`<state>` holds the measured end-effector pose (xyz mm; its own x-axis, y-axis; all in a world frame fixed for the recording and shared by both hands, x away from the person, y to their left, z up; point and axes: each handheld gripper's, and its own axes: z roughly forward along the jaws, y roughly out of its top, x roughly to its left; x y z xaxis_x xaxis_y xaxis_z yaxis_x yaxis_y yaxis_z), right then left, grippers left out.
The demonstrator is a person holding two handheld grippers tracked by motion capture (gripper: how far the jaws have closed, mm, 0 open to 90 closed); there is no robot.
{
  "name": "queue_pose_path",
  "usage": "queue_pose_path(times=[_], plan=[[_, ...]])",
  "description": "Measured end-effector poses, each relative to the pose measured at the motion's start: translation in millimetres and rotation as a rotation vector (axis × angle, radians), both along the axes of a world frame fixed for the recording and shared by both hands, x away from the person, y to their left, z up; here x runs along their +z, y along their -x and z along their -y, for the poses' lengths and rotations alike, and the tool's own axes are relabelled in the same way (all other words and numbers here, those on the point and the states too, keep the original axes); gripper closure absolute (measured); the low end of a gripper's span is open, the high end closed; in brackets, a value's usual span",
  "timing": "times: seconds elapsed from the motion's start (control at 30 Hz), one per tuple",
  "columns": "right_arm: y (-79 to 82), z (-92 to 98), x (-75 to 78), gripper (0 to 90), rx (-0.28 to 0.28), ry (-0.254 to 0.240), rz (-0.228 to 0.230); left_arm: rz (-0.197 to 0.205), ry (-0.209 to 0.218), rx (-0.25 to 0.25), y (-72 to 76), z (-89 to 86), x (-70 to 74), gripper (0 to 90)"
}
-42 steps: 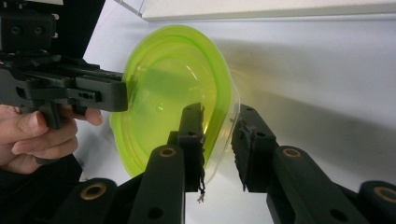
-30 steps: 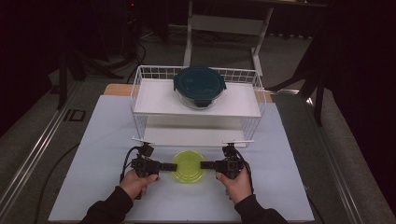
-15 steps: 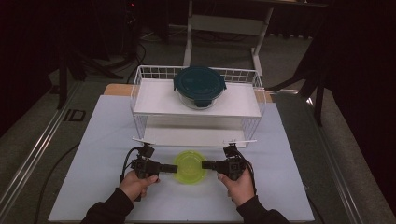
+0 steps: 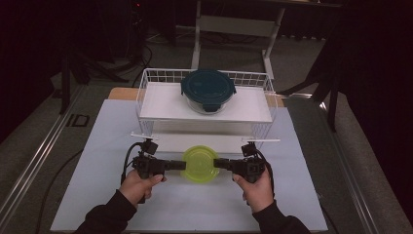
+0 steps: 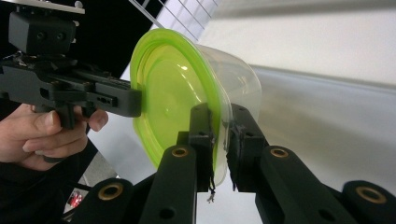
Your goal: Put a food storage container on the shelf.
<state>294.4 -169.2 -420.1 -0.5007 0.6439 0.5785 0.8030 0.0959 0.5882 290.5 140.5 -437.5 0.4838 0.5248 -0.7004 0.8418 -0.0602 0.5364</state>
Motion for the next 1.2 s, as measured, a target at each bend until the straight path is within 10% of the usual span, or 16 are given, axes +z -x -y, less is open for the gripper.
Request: queue_pose_path(times=[0.9, 1.2], plan=[[-21.7, 1.1, 139.0, 80.9, -0.036, -0.066, 0.184, 0.204, 0.071, 0.037, -22.3, -3.9, 142.1, 82.8], [-42.1, 5.7, 163.0, 80.6, -0.067, -0.063, 0.198, 0.218, 0.057, 0.056, -41.6, 4.3, 165.4, 82.7]])
